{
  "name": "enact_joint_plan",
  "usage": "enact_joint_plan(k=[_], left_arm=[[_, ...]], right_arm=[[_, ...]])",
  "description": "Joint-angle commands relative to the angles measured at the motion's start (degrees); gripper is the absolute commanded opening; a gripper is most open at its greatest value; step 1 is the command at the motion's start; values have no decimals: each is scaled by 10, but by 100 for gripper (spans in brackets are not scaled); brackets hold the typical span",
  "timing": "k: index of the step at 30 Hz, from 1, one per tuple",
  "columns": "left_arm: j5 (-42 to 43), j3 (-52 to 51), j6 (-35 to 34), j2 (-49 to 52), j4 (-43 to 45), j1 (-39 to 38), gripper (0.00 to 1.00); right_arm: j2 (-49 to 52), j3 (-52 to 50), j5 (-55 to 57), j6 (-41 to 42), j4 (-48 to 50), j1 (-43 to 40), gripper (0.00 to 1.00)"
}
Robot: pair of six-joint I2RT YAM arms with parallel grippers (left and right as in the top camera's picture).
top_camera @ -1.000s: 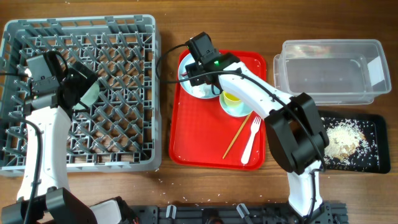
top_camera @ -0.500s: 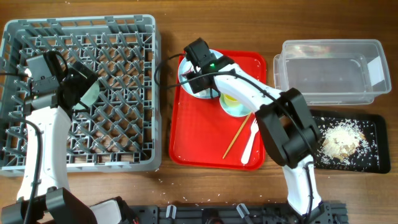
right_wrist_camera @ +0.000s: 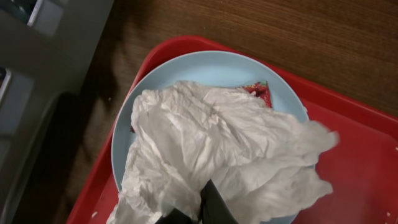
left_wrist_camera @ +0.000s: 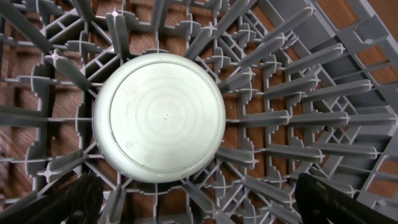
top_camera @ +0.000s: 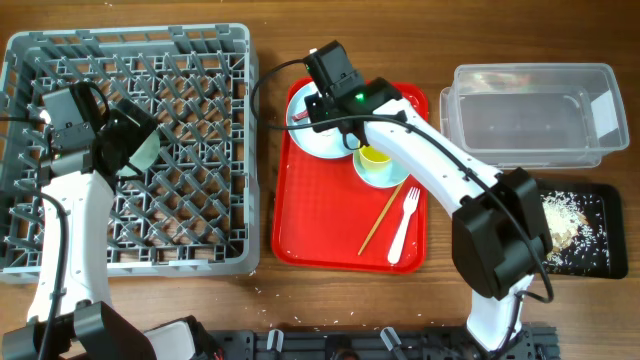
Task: Sort waste into correct bins and load items into the dishwasher rack
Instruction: 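Grasp the white tissue on the plate with the right gripper, drop in bin, then grasp the red wrapper with the right gripper and drop it in the bin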
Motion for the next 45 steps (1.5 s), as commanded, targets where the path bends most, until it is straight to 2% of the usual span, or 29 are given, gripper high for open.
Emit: enact_joint_plan(k=[1,6,11,12,13,15,16,18,20,23,25,28,31,32,34,37,39,43,44,45], left_arm=[[3,1,-3,-12,0,3,100],[3,1,-3,-12,0,3,100],[3,1,-3,-12,0,3,100],[3,1,-3,-12,0,3,100],[3,1,-3,-12,0,3,100],[3,1,-3,-12,0,3,100],[3,1,-3,-12,0,3,100],[3,1,-3,-12,0,3,100],[3,1,-3,-12,0,3,100],[3,1,-3,-12,0,3,100],[3,1,-3,-12,0,3,100],[3,1,-3,-12,0,3,100],[3,1,-3,-12,0,3,100],[3,1,-3,-12,0,3,100],[3,1,-3,-12,0,3,100],[3,1,-3,-12,0,3,100],[3,1,-3,-12,0,3,100],[3,1,-3,-12,0,3,100],[3,1,-3,-12,0,3,100],[3,1,-3,-12,0,3,100]], right_arm=[[-46,14,15,46,-7,-26,4],[-120,14,49,145,-59,-151,4],[-138,13,41,302,-199,-334,4],[-138,12,38,301,-205,-353,4],[-137,11,35,299,-206,-371,9],[-137,11,23,276,-201,-385,66],[-137,11,19,253,-196,-385,81],[-137,11,-34,168,-170,-385,96],[-137,11,-132,100,-149,-384,98],[-137,11,-295,80,-134,-382,96],[-137,11,-364,83,-110,-348,95],[-130,11,-312,137,-52,-245,77],[-99,11,-214,196,28,-128,77],[-66,11,-149,251,69,-65,81],[-32,11,-84,311,89,-20,84],[35,11,-49,389,125,29,85],[64,11,-43,470,124,36,86],[94,11,-13,566,123,36,86],[97,11,-13,591,120,36,85],[99,11,-8,633,99,36,78]])
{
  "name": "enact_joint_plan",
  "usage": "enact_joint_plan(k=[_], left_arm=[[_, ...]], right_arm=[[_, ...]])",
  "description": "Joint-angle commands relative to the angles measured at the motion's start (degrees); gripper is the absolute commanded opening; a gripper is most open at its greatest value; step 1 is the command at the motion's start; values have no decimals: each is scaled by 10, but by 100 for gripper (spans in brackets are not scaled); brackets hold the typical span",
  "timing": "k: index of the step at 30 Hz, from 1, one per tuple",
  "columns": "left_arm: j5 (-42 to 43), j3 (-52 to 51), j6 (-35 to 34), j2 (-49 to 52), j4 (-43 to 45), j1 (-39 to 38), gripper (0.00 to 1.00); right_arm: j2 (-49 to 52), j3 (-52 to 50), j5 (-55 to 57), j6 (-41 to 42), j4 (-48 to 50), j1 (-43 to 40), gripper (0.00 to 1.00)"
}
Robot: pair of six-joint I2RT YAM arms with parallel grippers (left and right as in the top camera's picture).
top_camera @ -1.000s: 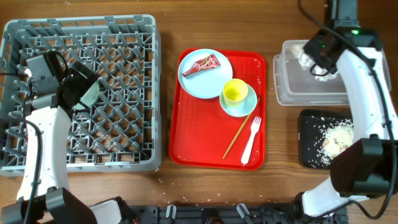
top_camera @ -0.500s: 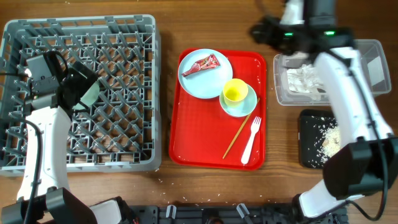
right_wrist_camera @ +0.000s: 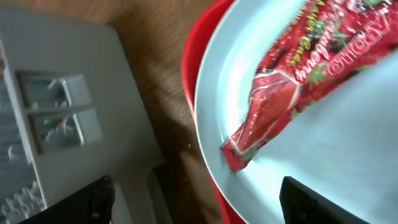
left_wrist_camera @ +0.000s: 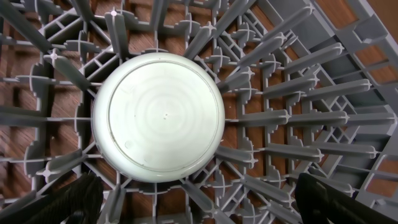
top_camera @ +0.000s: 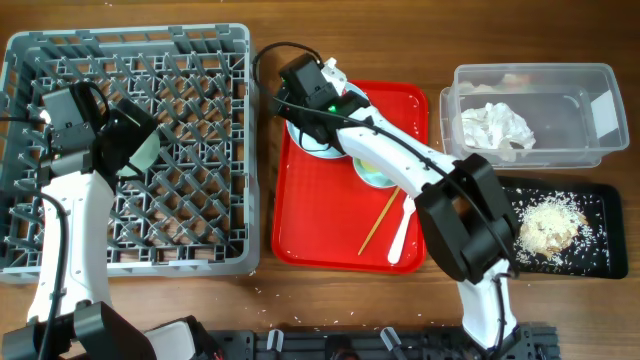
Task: Sort waste into correct bins and load items into the dishwasher rack
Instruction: 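Grasp the red wrapper with the right gripper and drop it in the bin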
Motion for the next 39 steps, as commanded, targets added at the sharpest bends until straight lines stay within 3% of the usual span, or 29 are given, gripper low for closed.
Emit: enact_joint_plan(k=[1,8,11,16,19,22,24,30,32,34,37,39], left_arm=[[1,1,-3,-12,0,3,100],[1,1,-3,-12,0,3,100],[1,1,-3,-12,0,3,100],[1,1,-3,-12,0,3,100],[1,1,-3,-12,0,3,100],[1,1,-3,-12,0,3,100],[1,1,-3,-12,0,3,100],[1,1,-3,-12,0,3,100],[1,1,-3,-12,0,3,100],[1,1,-3,-12,0,3,100],[1,1,-3,-12,0,3,100],[1,1,-3,-12,0,3,100]], right_arm=[[17,1,38,140,-42,0,77],[58,-1,15,194,-9,0,76],[63,-1,7,193,2,0,70],[66,-1,9,192,8,-5,49],[86,-1,11,191,14,-7,42],[90,0,11,139,18,-9,27],[83,0,3,101,19,-18,4],[-96,0,-1,-71,-10,-82,4],[-177,0,13,-78,-61,-125,4],[-221,0,18,-58,-119,-180,4],[-234,-1,8,126,-286,-301,5],[-228,-2,-9,141,-349,-369,5]])
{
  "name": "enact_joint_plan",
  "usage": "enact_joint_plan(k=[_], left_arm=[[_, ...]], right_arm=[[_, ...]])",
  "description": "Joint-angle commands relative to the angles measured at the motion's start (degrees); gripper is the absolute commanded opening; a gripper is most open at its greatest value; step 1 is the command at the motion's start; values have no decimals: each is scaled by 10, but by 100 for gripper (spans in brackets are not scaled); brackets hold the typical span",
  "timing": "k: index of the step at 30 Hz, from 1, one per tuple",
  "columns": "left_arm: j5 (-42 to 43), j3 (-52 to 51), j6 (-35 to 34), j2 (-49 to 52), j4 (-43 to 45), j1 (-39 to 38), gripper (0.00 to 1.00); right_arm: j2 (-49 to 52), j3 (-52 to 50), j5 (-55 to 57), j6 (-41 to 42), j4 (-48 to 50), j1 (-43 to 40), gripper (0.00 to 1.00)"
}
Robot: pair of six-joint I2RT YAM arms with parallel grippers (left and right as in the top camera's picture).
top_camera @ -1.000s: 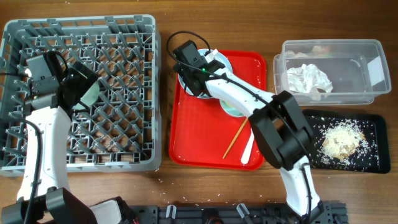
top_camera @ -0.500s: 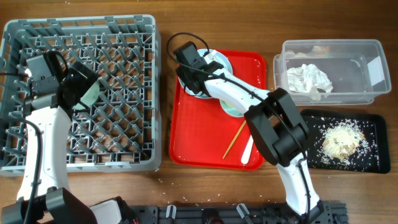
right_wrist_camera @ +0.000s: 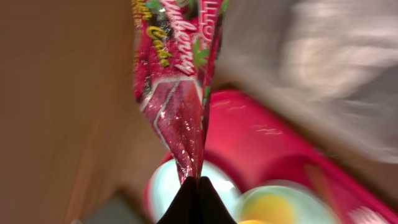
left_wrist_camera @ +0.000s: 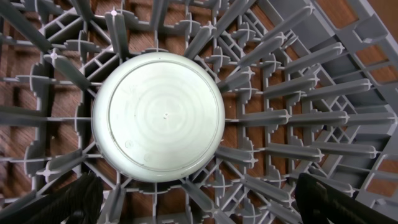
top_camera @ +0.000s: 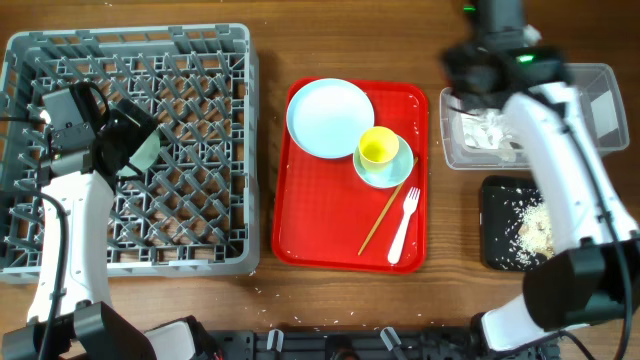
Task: Sort waste into correct bins and load items into the dishwasher rack
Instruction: 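Grasp the red wrapper with the right gripper and drop it in the bin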
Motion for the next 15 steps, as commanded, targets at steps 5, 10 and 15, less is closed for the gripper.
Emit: enact_joint_plan(k=[5,10,15], left_arm=[[1,1,-3,-12,0,3,100],[1,1,-3,-12,0,3,100],[1,1,-3,-12,0,3,100]], right_arm=[[14,-5,-12,-91,8,-126,100],[14,-5,-236,-361,55,-119,100],[14,-5,-290,-577,15,61,100]])
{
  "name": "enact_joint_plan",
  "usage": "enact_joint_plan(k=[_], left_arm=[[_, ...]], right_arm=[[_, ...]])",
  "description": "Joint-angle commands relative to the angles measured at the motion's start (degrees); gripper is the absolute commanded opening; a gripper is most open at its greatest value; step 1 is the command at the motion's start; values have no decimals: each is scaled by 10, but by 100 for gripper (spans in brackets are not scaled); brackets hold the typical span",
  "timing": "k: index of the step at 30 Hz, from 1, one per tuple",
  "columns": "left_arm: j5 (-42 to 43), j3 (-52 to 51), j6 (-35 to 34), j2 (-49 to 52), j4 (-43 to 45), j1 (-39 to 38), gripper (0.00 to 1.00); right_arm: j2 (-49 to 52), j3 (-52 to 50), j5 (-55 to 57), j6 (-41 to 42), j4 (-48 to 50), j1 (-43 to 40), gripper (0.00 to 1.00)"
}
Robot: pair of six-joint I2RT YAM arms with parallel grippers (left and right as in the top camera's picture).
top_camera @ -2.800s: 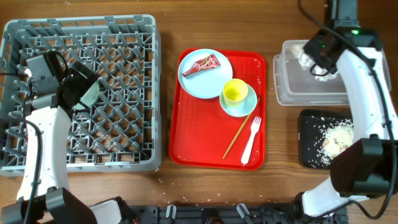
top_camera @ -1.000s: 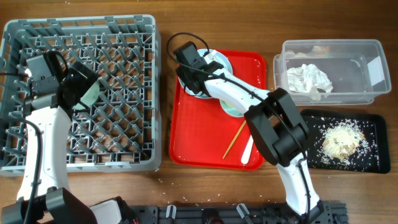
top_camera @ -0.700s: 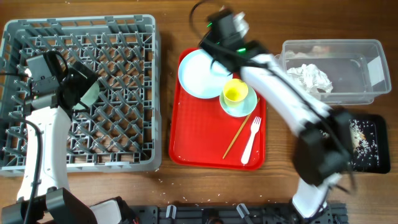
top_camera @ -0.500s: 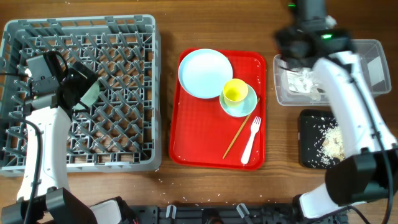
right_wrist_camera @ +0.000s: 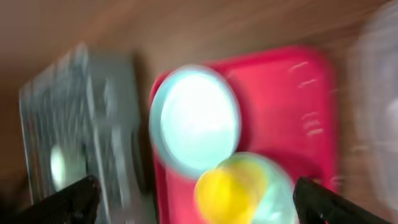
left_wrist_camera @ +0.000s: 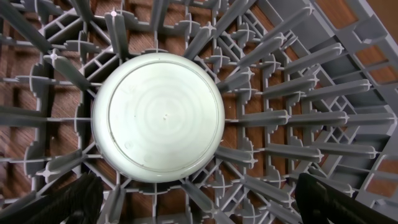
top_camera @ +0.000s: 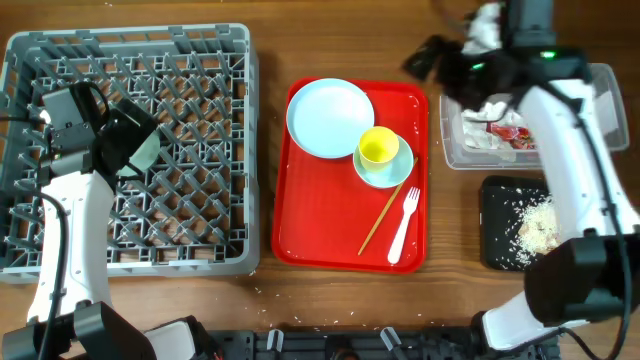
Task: Sort waste into correct bins and load items into the dishwasher rack
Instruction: 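Grasp the red wrapper with the right gripper and drop it in the bin, then reach the left gripper to the yellow cup and grasp it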
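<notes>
The red tray (top_camera: 300,215) holds a bare light-blue plate (top_camera: 330,118), a yellow cup (top_camera: 378,148) on a blue saucer, a chopstick (top_camera: 383,215) and a white fork (top_camera: 405,225). A red snack wrapper (top_camera: 512,133) and a crumpled napkin (top_camera: 478,112) lie in the clear bin (top_camera: 600,100). My right gripper (top_camera: 435,58) hangs open and empty between bin and tray; its blurred wrist view shows the plate (right_wrist_camera: 196,118) and cup (right_wrist_camera: 233,186). My left gripper (left_wrist_camera: 196,202) stands open above an upside-down pale bowl (left_wrist_camera: 158,117) in the grey rack (top_camera: 200,60).
A black tray (top_camera: 500,200) with rice crumbs lies in front of the clear bin at the right. The rack fills the left side of the table. A dark rail runs along the near edge.
My right gripper was shut on the red wrapper by the clear bin. Now the wrapper lies in the bin, and the gripper is open and further left. The left arm has not moved.
My right gripper was shut on the napkin on the blue plate. Then the napkin lay in the clear bin and the gripper was open at the wrapper on the plate. Then it held the wrapper near the bin; now both lie inside. The left gripper stayed over the bowl.
</notes>
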Motion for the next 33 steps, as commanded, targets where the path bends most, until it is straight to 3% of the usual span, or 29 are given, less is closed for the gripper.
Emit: enact_joint_plan(k=[1,3,5,7,12,17,18,20,22,24,27,29,31,33], left_arm=[[1,1,-3,-12,0,3,100],[1,1,-3,-12,0,3,100],[1,1,-3,-12,0,3,100],[1,1,-3,-12,0,3,100],[1,1,-3,-12,0,3,100],[4,1,-5,-12,3,3,100],[47,1,-23,-12,-1,2,100],[212,1,-36,-12,-49,2,100],[453,0,-46,-6,-51,-21,100],[532,0,3,-6,-28,-106,100],[495,1,31,-6,55,-285,100],[309,31,33,-4,64,-423,99],[163,120,77,17,-36,-510,99],[111,259,136,81,-184,-565,100]], right_arm=[[5,0,88,-69,-9,113,99],[4,0,223,26,-10,183,100],[-15,6,261,72,-10,186,100],[-43,9,261,77,-12,152,100],[-141,9,282,72,-27,-34,100],[-136,8,282,71,-26,-70,100],[-135,8,282,71,-26,-70,100],[-136,8,282,71,-26,-70,100],[-135,8,282,71,-26,-70,100],[-135,8,282,71,-26,-70,100],[-134,8,282,71,-26,-70,100],[-134,8,282,70,-26,-70,100],[-134,8,282,71,-26,-70,100],[-134,8,282,71,-26,-70,100]])
